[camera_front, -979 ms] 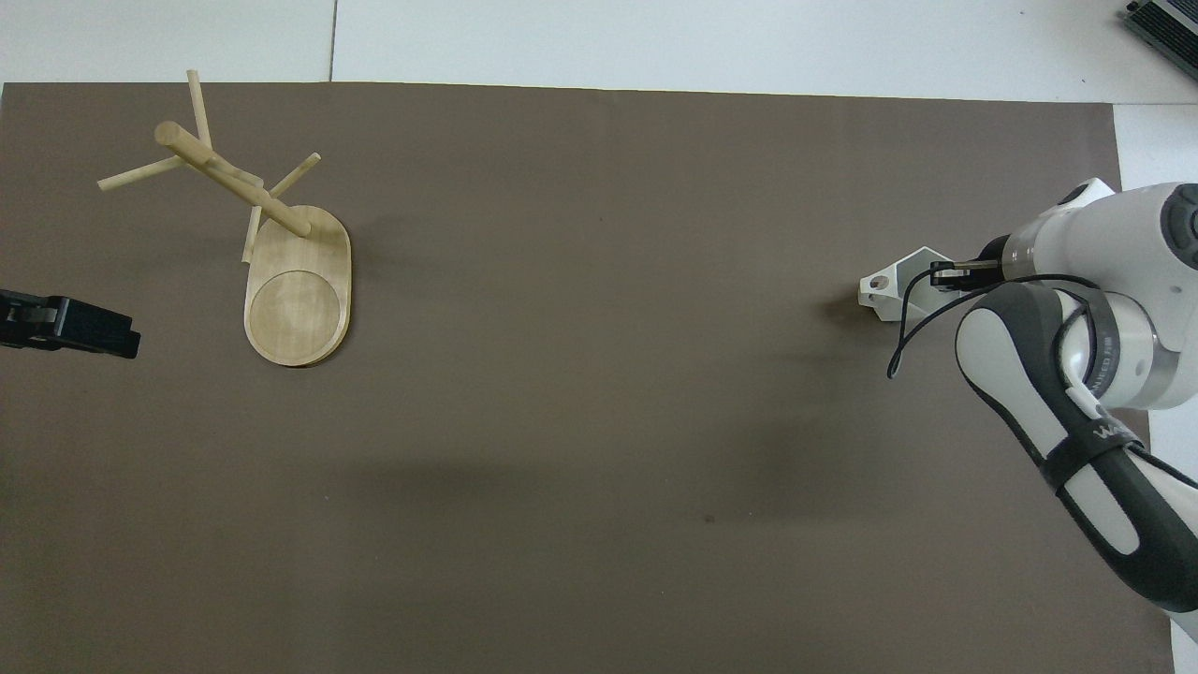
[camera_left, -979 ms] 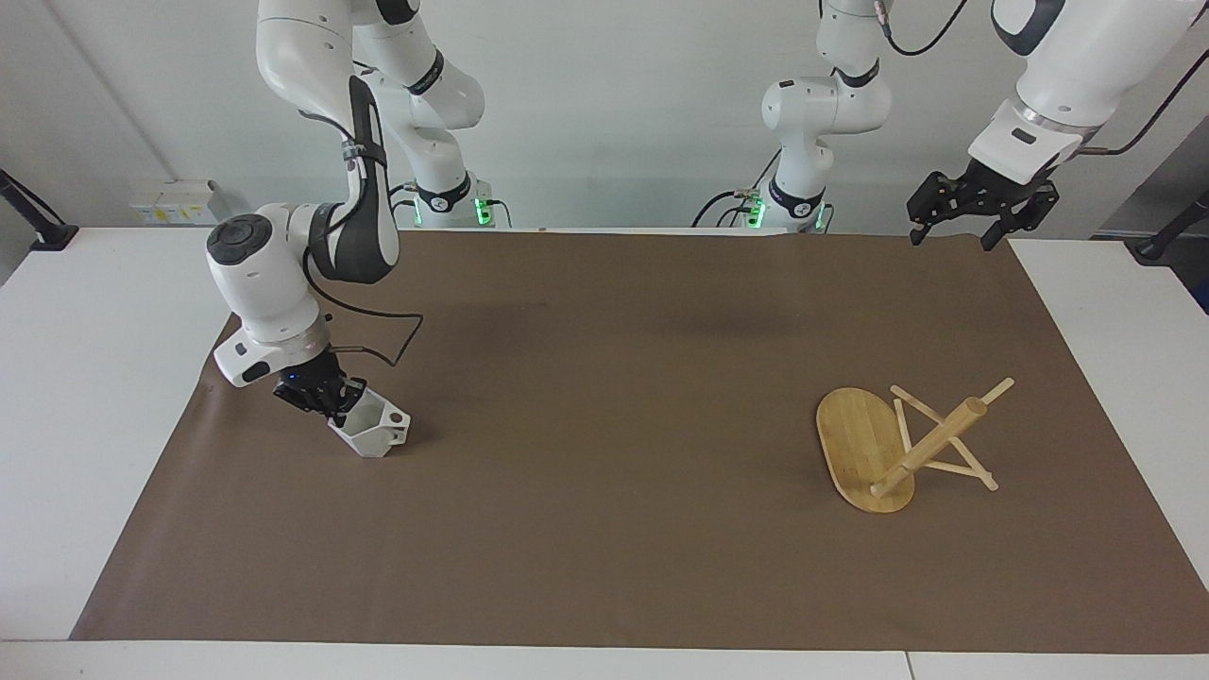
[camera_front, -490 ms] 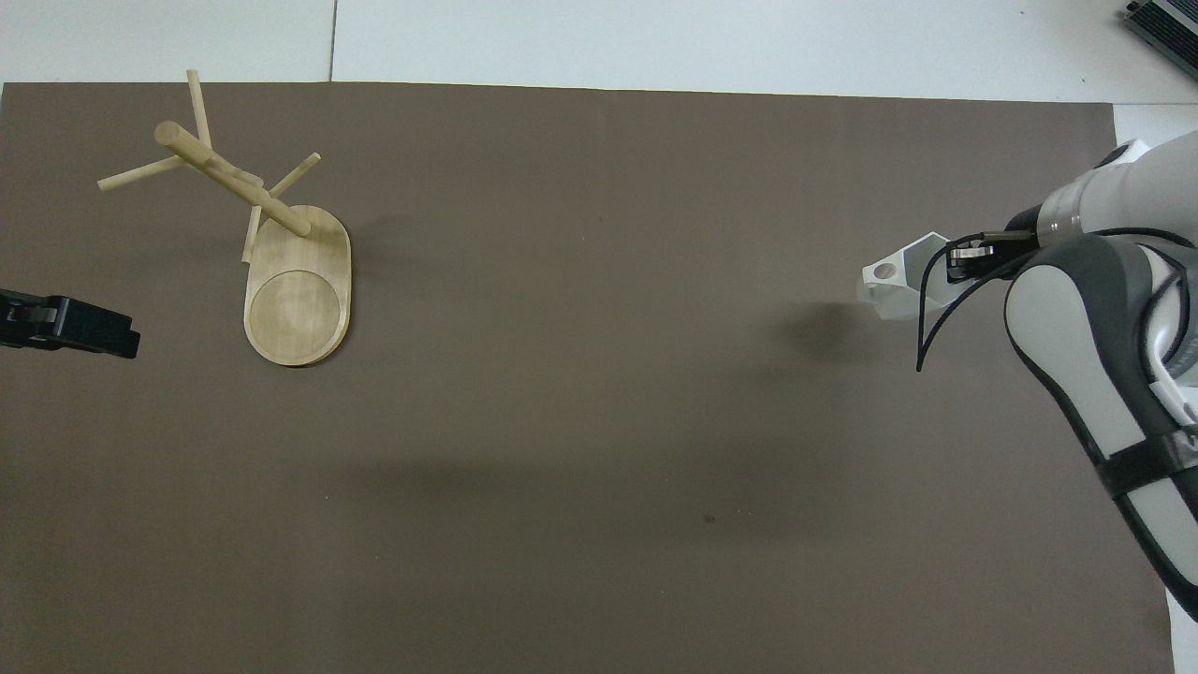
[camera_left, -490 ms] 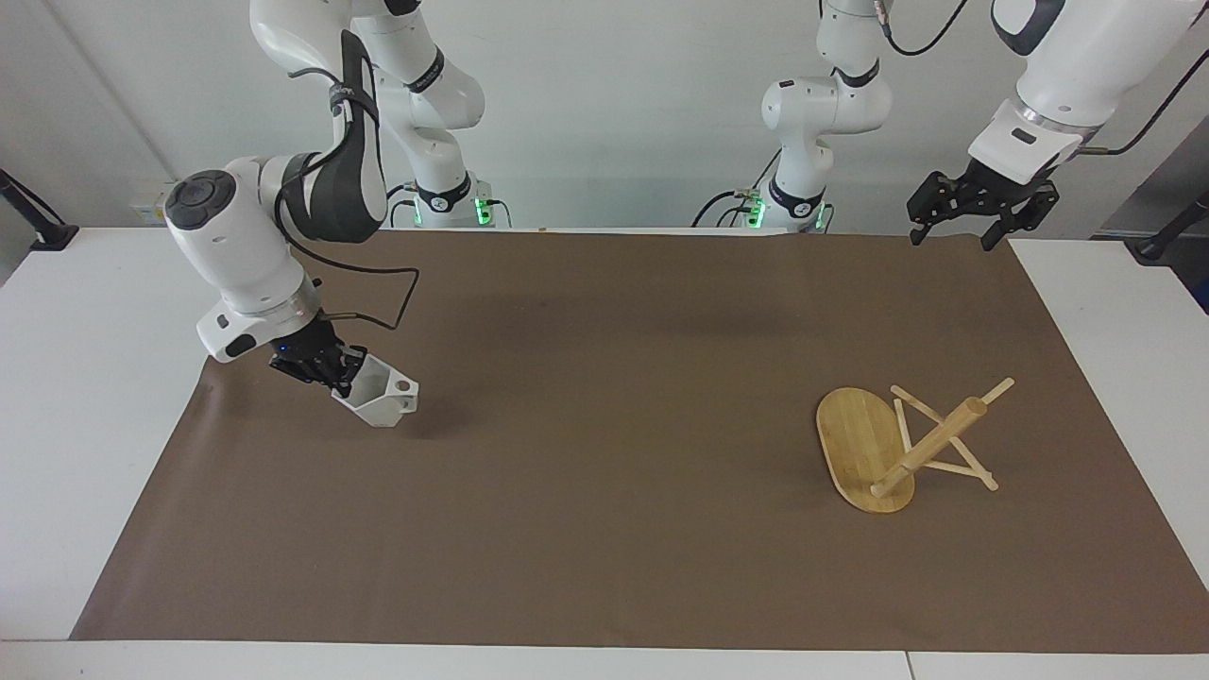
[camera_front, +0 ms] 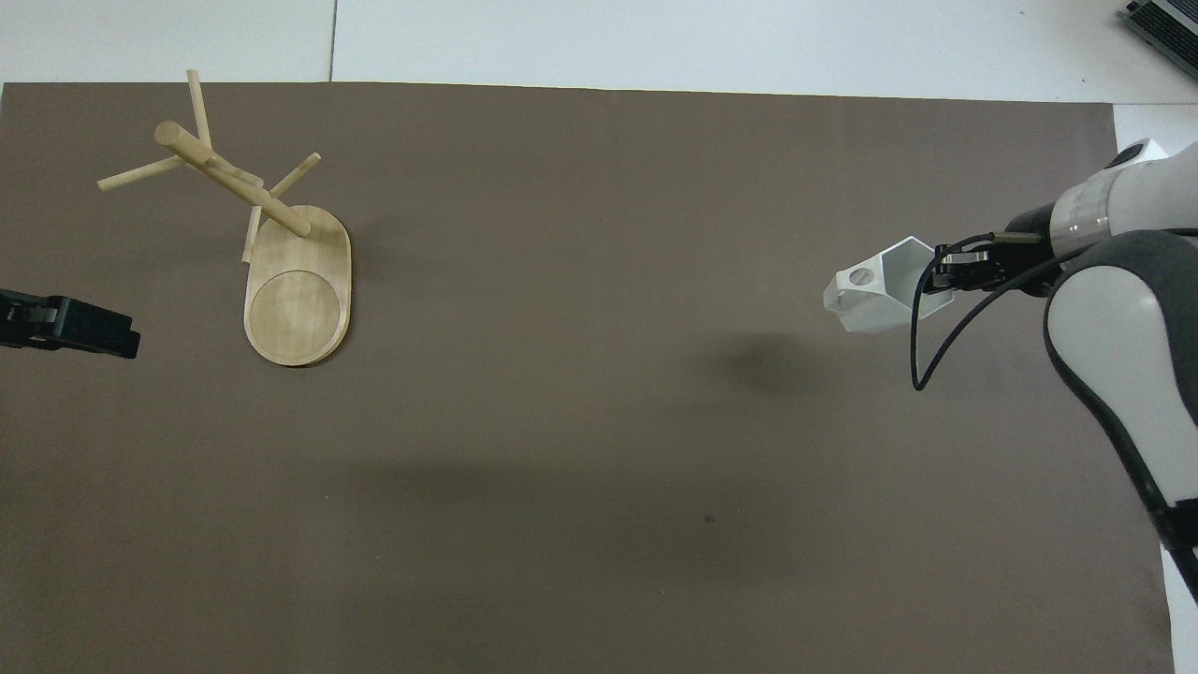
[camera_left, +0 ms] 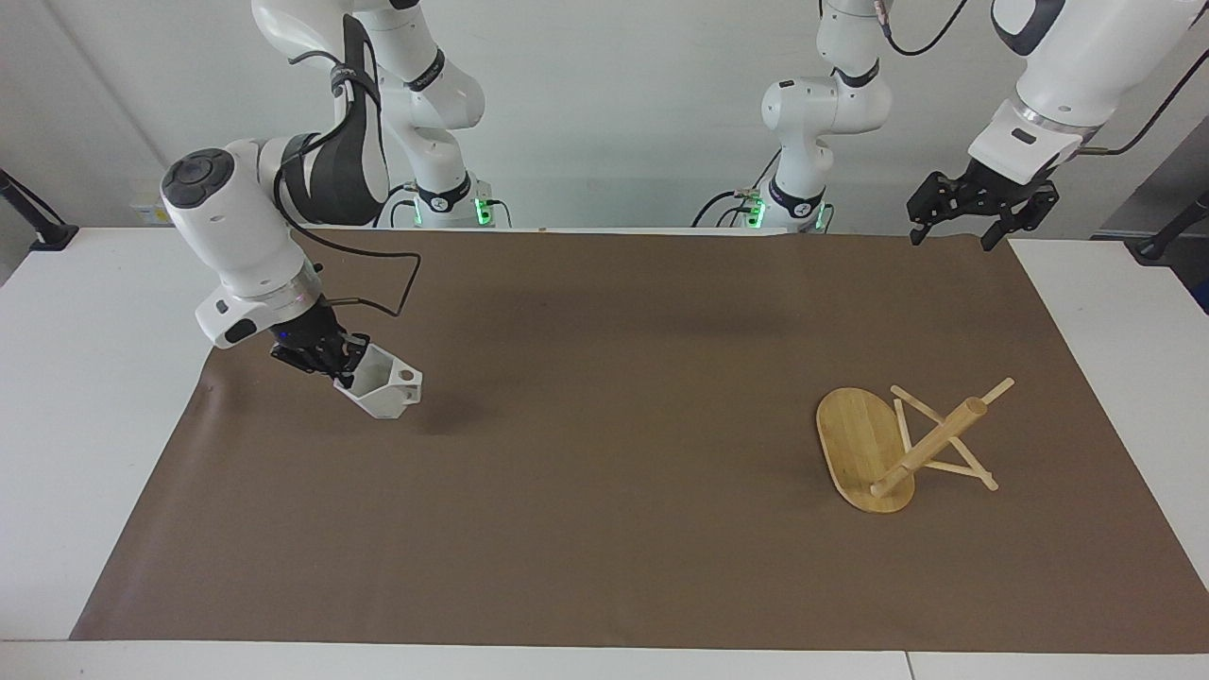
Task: Hang cup on rack
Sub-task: 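Lift the white mug with the right gripper toward the left gripper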
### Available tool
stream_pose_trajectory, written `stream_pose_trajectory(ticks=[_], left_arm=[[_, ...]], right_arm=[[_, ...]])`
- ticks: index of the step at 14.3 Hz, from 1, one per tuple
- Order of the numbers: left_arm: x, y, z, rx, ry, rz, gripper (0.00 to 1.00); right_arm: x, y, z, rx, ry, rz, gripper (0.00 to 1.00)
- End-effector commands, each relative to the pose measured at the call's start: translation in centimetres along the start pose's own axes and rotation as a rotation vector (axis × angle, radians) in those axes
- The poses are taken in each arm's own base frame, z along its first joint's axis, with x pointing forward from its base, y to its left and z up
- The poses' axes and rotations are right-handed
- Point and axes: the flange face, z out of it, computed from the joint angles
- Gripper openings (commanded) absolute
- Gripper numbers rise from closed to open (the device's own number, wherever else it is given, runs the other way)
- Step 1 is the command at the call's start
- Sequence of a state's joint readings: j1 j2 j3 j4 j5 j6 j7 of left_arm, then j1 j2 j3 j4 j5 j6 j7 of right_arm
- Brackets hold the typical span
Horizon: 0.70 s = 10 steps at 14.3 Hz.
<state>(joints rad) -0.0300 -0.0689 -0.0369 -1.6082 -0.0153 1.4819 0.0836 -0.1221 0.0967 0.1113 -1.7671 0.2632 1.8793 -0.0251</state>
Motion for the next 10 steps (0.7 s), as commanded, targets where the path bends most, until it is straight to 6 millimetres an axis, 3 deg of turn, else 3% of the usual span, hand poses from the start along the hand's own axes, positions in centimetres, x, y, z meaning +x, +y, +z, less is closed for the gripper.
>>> stream_pose_trajectory(ticks=[1,3,5,10], left_arm=[[-1.4,0.9,-0.4,-0.002,-0.041,0.032,1.00],[-1.0,1.3,-0.4,0.001,-0.014,0.034,1.00],[-1.0,0.4,-0.4,0.000,-0.010,0.008,1.00],[-2.0,1.1,1.2,0.001,-0.034,-0.018,1.00]], right_arm=[[-1.2,-2.0,-1.5,0.103,-0.009,0.025,0.00],[-1.8,-4.0,-1.7,0.147,-0.029,0.057,0.00],[-2.4,-7.4,-1.6,0.171,-0.038,0.072,0.00],[-3.9,-14.9,-1.0,0.240,-0.053,0.226,0.00]])
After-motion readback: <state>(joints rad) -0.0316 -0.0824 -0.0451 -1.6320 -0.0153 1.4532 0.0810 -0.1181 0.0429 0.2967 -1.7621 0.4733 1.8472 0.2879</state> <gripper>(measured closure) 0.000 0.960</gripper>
